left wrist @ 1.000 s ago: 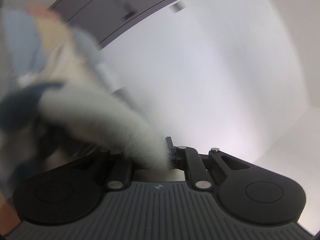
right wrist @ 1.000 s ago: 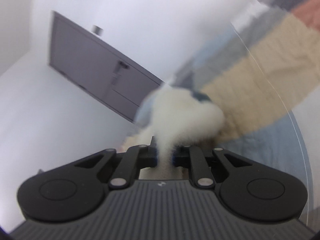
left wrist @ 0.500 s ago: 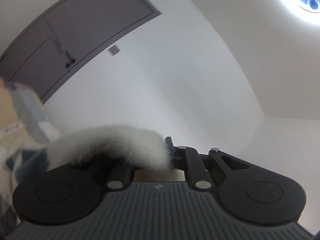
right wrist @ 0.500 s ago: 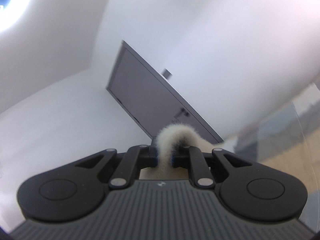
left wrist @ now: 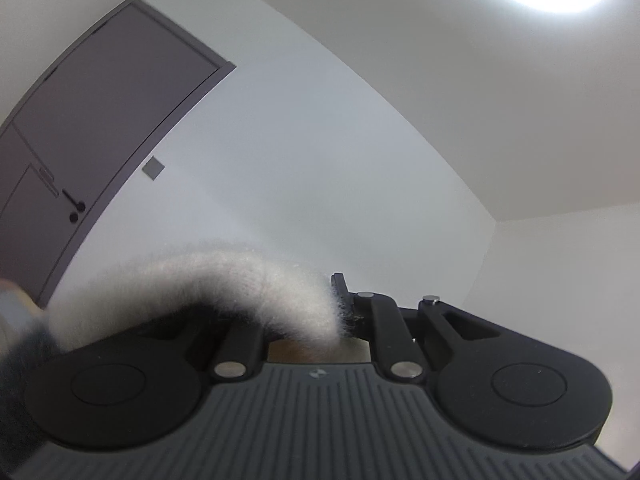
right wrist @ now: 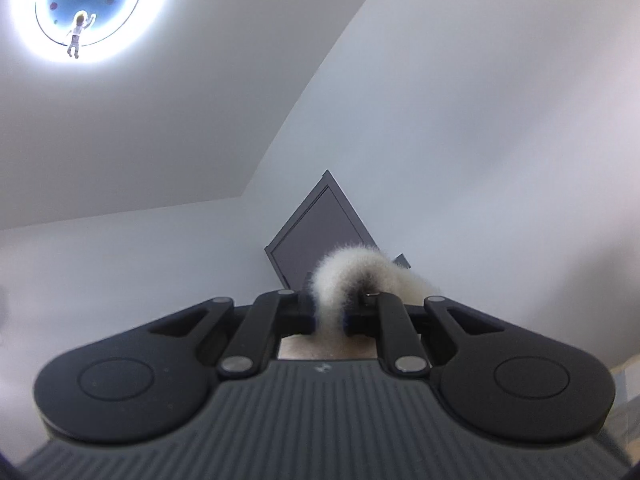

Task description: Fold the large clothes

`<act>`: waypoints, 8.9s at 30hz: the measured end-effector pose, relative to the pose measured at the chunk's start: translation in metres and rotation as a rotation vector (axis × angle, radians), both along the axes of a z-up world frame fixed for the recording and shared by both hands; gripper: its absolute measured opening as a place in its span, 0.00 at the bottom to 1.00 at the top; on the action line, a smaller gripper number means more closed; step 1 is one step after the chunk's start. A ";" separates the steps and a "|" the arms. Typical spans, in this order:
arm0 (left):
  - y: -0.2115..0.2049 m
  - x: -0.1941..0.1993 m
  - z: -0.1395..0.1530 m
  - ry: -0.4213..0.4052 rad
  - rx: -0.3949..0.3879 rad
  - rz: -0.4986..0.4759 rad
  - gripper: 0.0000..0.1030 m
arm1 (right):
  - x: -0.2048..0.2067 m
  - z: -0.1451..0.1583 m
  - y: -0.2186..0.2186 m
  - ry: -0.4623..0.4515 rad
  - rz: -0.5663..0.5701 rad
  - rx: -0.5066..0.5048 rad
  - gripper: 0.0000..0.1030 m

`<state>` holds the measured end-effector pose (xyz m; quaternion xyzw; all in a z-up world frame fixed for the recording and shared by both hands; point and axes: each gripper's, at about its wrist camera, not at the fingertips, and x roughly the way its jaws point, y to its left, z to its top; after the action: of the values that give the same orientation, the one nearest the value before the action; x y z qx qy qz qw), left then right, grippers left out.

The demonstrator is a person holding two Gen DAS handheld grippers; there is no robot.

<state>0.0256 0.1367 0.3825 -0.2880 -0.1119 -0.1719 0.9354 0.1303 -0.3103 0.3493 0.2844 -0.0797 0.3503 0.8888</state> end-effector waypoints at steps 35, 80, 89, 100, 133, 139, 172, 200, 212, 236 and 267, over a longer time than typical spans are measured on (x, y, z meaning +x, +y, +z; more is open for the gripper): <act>0.111 0.545 -0.551 0.994 -0.112 0.100 0.15 | 0.517 -0.535 0.117 0.872 -0.115 -0.296 0.14; -0.049 0.169 -0.424 0.786 0.426 0.147 0.74 | 0.112 -0.392 0.096 0.512 -0.017 -0.543 0.48; -0.023 0.194 -0.453 0.833 0.364 0.132 0.74 | 0.171 -0.415 0.160 0.558 -0.031 -0.628 0.48; 0.003 0.238 -0.488 0.839 0.341 0.126 0.74 | 0.330 -0.483 0.265 0.709 -0.085 -0.720 0.40; 0.033 0.272 -0.524 0.783 0.191 0.161 0.74 | 0.442 -0.513 0.260 0.623 -0.196 -0.629 0.34; 0.033 0.263 -0.519 0.802 0.185 0.178 0.74 | 0.415 -0.517 0.287 0.597 -0.054 -0.709 0.34; -0.013 0.217 -0.494 0.782 0.230 -0.045 0.74 | 0.250 -0.437 0.144 0.577 -0.193 -0.733 0.36; -0.111 0.125 -0.456 0.646 0.358 -0.542 0.74 | 0.167 -0.473 0.035 0.776 -0.376 -0.774 0.36; -0.043 0.183 -0.496 0.879 0.302 -0.051 0.74 | 0.122 -0.491 0.056 0.892 -0.224 -0.715 0.69; -0.019 0.189 -0.499 0.902 0.178 0.118 0.74 | 0.268 -0.360 -0.158 0.846 -0.642 -0.540 0.14; -0.069 0.216 -0.490 0.837 0.230 0.088 0.74 | 0.279 -0.511 -0.290 0.874 -0.691 -0.425 0.67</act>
<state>0.2413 0.0672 -0.1079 -0.2217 0.2844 -0.0115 0.9326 0.4098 -0.6006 -0.1621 0.1758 0.2776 -0.1004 0.9391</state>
